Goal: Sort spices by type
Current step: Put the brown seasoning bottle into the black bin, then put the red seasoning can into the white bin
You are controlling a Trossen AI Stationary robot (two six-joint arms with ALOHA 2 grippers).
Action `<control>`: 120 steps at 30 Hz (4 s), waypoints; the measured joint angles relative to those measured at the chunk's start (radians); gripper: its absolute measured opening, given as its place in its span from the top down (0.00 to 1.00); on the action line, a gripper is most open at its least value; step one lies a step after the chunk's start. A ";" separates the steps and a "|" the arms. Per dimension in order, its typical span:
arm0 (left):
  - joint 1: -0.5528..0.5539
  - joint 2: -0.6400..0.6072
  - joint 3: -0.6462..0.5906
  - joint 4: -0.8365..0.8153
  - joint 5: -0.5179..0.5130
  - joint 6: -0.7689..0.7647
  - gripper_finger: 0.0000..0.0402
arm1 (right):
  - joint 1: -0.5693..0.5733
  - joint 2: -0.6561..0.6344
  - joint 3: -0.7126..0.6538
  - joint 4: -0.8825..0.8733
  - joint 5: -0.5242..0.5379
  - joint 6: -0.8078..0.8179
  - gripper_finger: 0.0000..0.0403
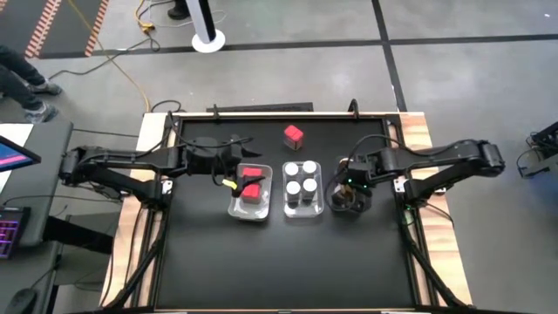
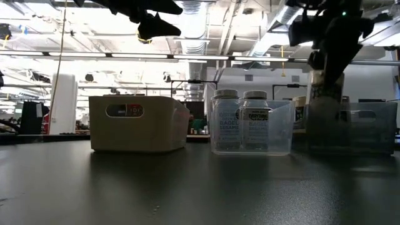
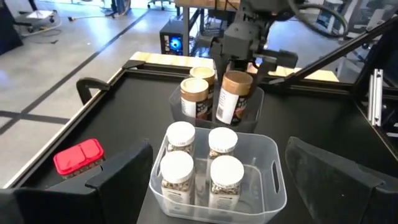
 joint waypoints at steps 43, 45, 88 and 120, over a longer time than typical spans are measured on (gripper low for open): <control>0.000 0.000 0.000 -0.007 -0.034 -0.036 0.12 | -0.083 0.115 -0.045 0.144 -0.105 -0.130 0.13; 0.000 0.000 0.000 -0.007 -0.034 -0.036 0.12 | -0.083 0.115 -0.045 0.144 -0.105 -0.130 0.11; 0.000 0.000 0.000 -0.026 -0.032 -0.048 0.12 | -0.080 -0.228 0.201 -0.099 -0.095 0.136 0.02; 0.276 0.558 0.660 -0.388 0.138 0.304 0.15 | 0.030 -0.612 0.001 -0.065 0.221 0.298 0.02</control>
